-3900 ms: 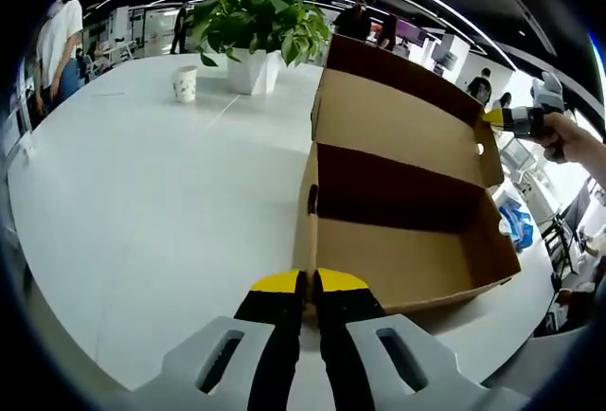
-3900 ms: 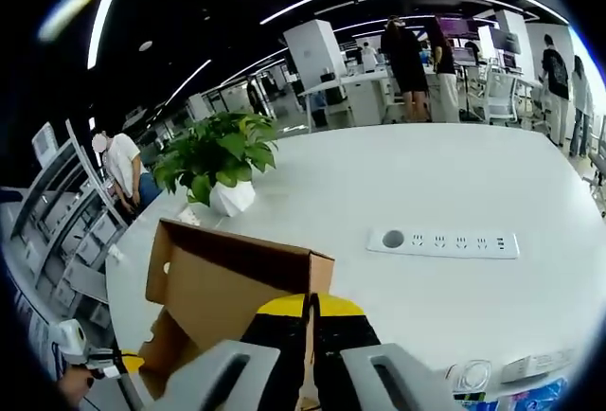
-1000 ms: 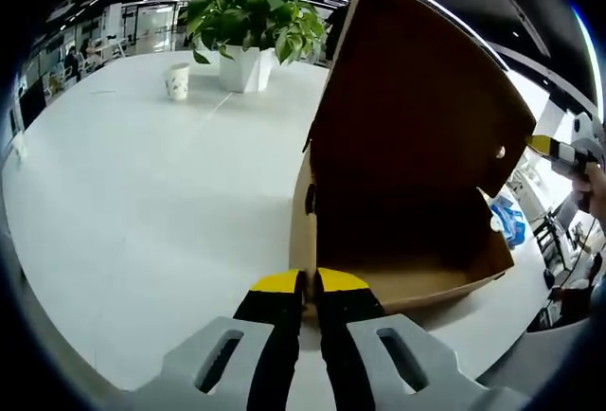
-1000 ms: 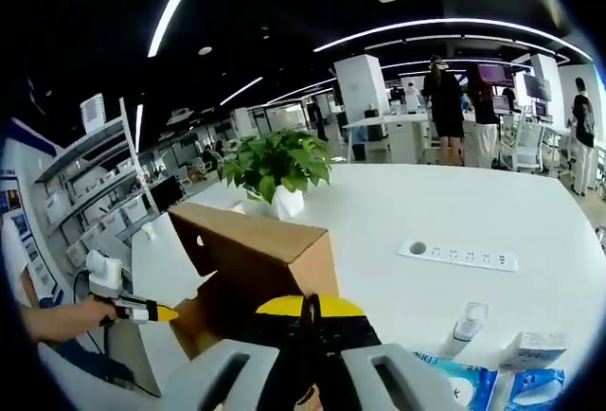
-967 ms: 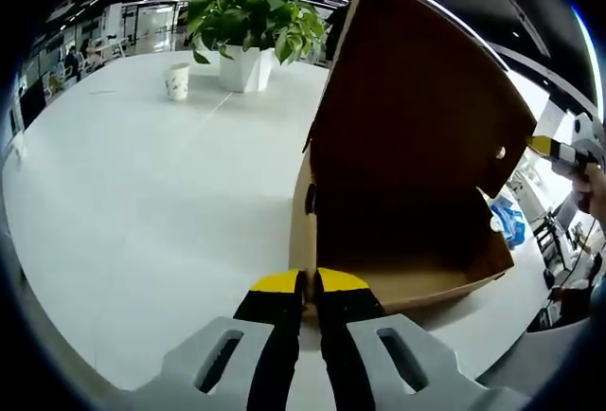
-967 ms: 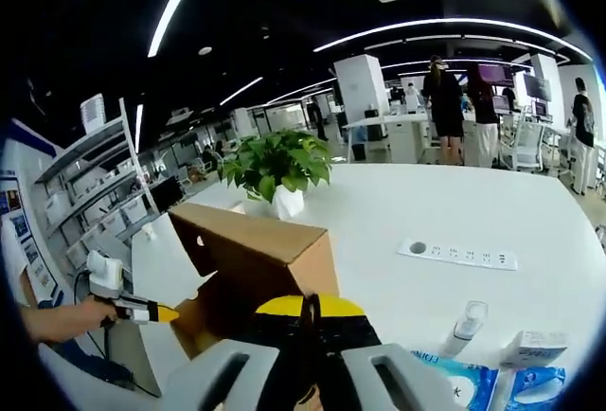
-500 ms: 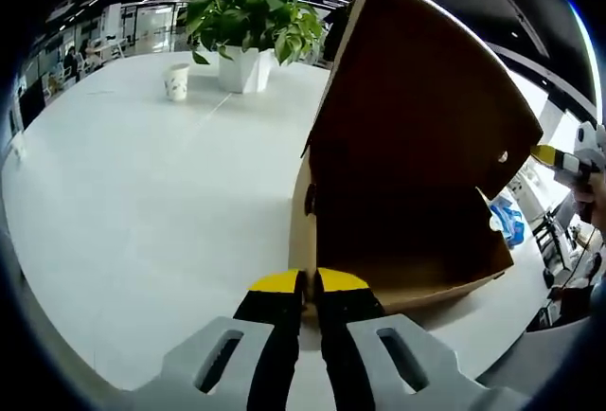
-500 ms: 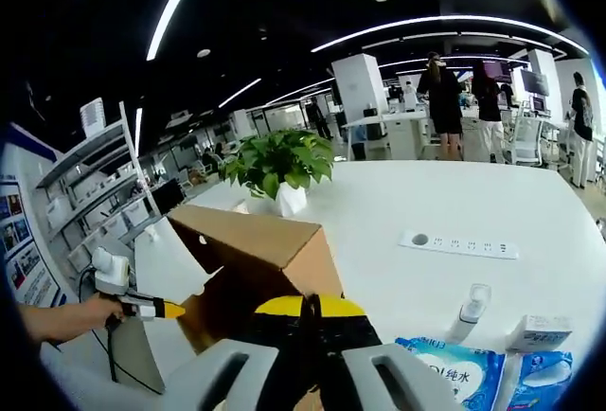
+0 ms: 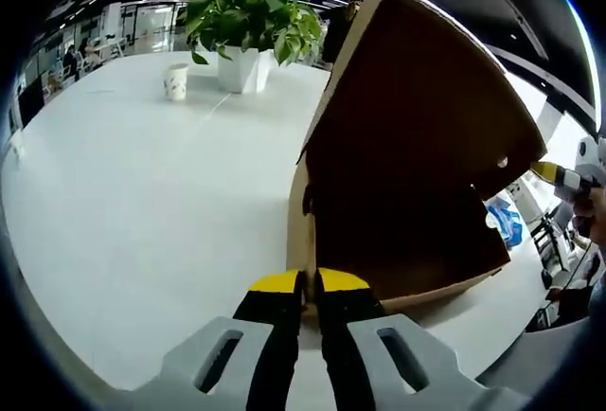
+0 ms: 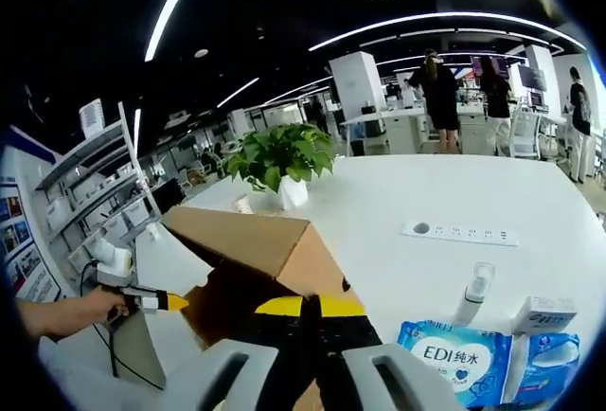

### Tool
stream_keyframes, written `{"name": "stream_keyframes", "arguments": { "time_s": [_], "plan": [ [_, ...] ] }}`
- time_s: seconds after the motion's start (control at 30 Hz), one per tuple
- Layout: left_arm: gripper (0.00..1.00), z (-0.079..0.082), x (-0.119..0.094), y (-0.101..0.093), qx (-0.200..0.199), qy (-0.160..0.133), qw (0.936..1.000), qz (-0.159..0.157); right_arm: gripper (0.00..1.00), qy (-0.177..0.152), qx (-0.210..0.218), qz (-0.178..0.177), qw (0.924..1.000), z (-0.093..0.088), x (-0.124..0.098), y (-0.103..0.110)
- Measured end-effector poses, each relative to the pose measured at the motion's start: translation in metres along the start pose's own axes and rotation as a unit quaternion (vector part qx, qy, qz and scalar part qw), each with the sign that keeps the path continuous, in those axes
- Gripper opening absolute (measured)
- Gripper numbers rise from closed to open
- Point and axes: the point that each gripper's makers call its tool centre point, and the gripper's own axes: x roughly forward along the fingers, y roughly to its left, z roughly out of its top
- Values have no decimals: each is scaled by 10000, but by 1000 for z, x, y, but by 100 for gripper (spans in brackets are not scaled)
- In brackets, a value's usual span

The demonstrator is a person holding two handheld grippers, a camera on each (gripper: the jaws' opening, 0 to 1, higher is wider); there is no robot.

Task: Operate the shoe box by opening the lid, removing the specified soft item, and placing it in the target area until the item is outside and the box remains undamaged.

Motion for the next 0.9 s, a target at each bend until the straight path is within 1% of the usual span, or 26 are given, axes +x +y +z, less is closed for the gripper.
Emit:
{"name": "stream_keyframes", "arguments": {
  "time_s": [0.2, 0.4, 0.73, 0.9],
  "plan": [
    [3, 0, 0, 0, 37, 9, 10000, -11, 0, 13, 36, -13, 10000, -4, 1, -2],
    [3, 0, 1, 0, 58, 17, 10000, -32, 0, 55, 88, -15, 9999, -13, -1, -1],
    [4, 0, 1, 1, 71, -17, 10000, -62, 0, 56, 184, -40, 9998, -20, -3, 0],
    [4, 0, 1, 1, 114, -19, 9999, -60, 0, 111, 242, -41, 9996, -27, -3, 0]
  ]
}}
